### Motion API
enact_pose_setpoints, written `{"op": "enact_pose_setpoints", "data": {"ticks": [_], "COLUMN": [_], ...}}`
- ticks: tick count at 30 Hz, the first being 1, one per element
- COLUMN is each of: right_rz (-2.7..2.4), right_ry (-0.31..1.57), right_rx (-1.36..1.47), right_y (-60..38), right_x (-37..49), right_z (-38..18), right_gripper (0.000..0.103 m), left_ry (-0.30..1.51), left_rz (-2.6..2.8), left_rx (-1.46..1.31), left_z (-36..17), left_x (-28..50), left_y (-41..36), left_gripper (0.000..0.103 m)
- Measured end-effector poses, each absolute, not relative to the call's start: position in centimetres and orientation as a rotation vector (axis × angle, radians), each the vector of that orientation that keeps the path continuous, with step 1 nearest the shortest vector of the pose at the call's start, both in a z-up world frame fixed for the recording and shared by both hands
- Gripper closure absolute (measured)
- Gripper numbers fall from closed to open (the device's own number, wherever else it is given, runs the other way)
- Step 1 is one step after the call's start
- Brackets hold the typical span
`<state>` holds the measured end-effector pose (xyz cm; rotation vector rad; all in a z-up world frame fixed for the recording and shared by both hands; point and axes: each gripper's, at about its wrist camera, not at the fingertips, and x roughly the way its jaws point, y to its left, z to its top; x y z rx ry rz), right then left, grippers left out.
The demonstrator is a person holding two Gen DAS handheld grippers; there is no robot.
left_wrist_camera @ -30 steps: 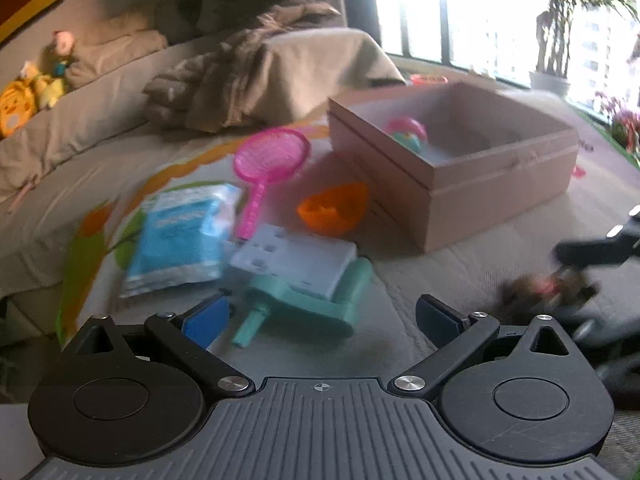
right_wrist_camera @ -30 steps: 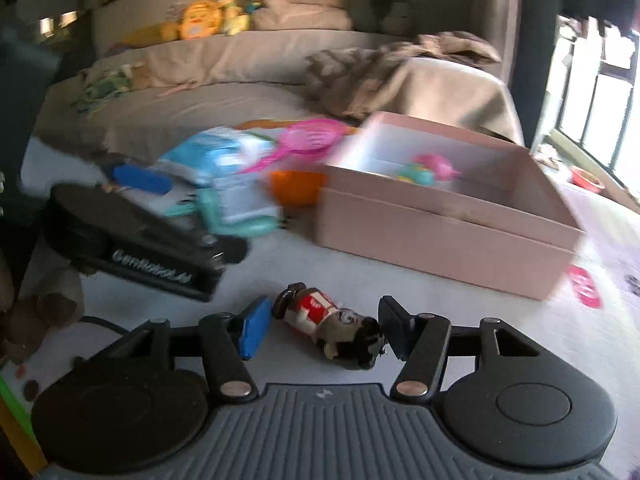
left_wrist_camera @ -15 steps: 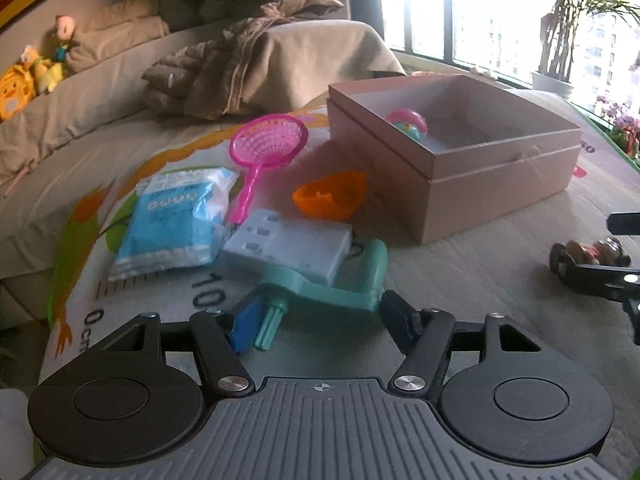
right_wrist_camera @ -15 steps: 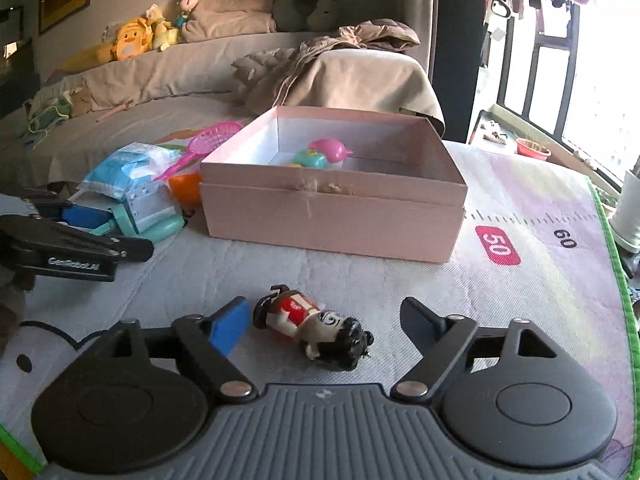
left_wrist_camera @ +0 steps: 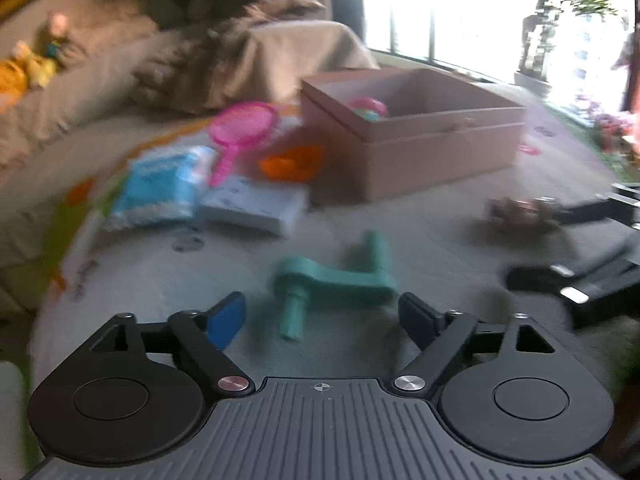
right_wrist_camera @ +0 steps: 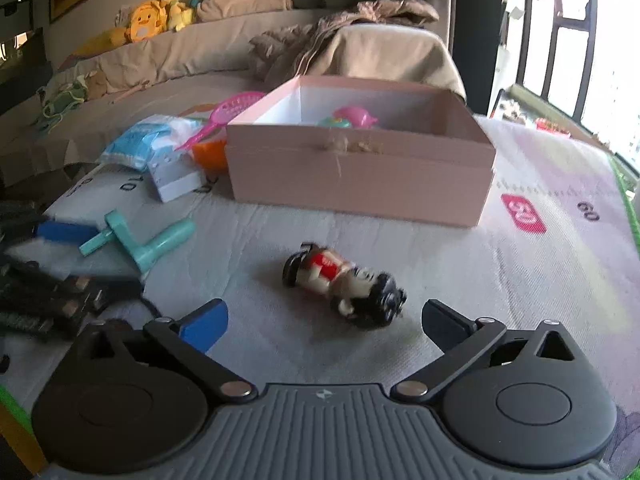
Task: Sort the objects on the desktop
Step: 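Grasp the black-and-white figurine with the right gripper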
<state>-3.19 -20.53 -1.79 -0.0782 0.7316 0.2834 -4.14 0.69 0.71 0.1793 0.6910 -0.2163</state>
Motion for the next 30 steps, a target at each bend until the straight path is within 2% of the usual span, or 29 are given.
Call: {"op": "enact_pose_setpoints", "data": {"ticks": [12,17,24,30], "right_rz": [0.275,0.244,0.021,-0.017], "right_ry": [0.772,0.760,0.737,0.733], "right_rx": [-0.103,-0.010,-0.202,-0.130], "right_y": [-19.9,-20.7,-20.6,-22.0], "right_x": [-3.5,-2.4,-1.1,-1.3], "right_z": [-1.8,-0.6,-1.2,-1.5], "right_gripper": [0.000,0.000,0.000,0.000], "left_ry": [0.718,0.717,0.715,0.719], "left_rz": [-0.232,-0.239,-0.246,-0.242], "left_rx": [0.044,0.027,0.006,0.017], "left_z": [0.2,0.2,0.2,0.1], "left_x": [-2.9,-3.0,-3.0,-2.9], "left_y": [2.7,2.9,3.3,3.1], "left_gripper": [0.001,0.000,0.000,0.000]}}
